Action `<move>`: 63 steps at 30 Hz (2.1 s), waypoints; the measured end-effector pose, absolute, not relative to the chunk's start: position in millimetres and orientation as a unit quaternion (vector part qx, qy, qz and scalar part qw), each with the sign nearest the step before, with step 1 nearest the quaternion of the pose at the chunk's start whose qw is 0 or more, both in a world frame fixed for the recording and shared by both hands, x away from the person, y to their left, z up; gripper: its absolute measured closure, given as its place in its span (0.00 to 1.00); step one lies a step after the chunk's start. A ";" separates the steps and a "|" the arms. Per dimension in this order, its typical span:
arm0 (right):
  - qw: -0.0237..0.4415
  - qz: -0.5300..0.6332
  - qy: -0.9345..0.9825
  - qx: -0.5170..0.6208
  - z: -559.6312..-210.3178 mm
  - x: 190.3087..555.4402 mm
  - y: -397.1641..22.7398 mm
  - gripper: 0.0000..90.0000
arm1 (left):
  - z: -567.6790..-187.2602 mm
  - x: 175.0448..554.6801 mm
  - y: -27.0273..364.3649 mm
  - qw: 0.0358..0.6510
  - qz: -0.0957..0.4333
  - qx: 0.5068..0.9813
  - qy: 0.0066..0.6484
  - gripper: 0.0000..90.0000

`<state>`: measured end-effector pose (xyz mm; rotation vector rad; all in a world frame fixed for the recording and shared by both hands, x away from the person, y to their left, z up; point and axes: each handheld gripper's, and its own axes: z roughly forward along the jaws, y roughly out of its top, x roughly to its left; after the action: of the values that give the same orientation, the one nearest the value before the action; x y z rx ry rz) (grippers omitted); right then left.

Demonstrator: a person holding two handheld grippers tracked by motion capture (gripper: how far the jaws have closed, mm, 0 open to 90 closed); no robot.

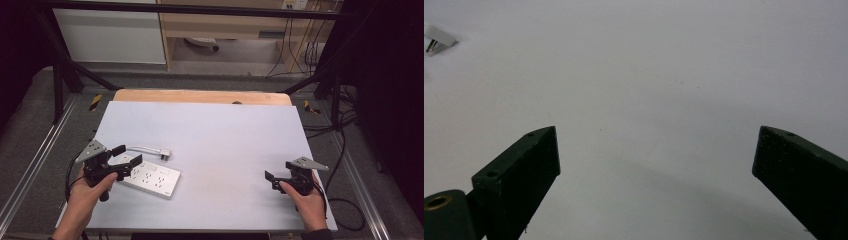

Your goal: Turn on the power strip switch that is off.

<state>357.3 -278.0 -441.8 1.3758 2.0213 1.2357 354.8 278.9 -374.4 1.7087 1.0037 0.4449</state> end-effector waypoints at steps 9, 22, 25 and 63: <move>0.201 0.439 0.726 0.490 -442.2 357.9 -276.9 0.06 | -376.1 355.9 252.5 0.504 0.177 0.740 0.408 0.45; 0.195 0.439 0.723 0.496 -441.9 358.3 -277.7 0.06 | -394.1 361.9 243.1 0.500 0.157 0.749 0.405 0.83; 0.197 0.439 0.725 0.493 -441.5 358.4 -278.0 0.06 | -398.8 366.2 240.9 0.496 0.152 0.751 0.408 0.89; 0.195 0.432 0.725 0.499 -442.2 358.9 -278.5 0.06 | -421.5 382.1 211.0 0.453 0.102 0.797 0.387 1.00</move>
<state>358.9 -278.5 -442.2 1.3994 2.0322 1.2100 382.1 211.0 -421.5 1.9669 0.9549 0.2530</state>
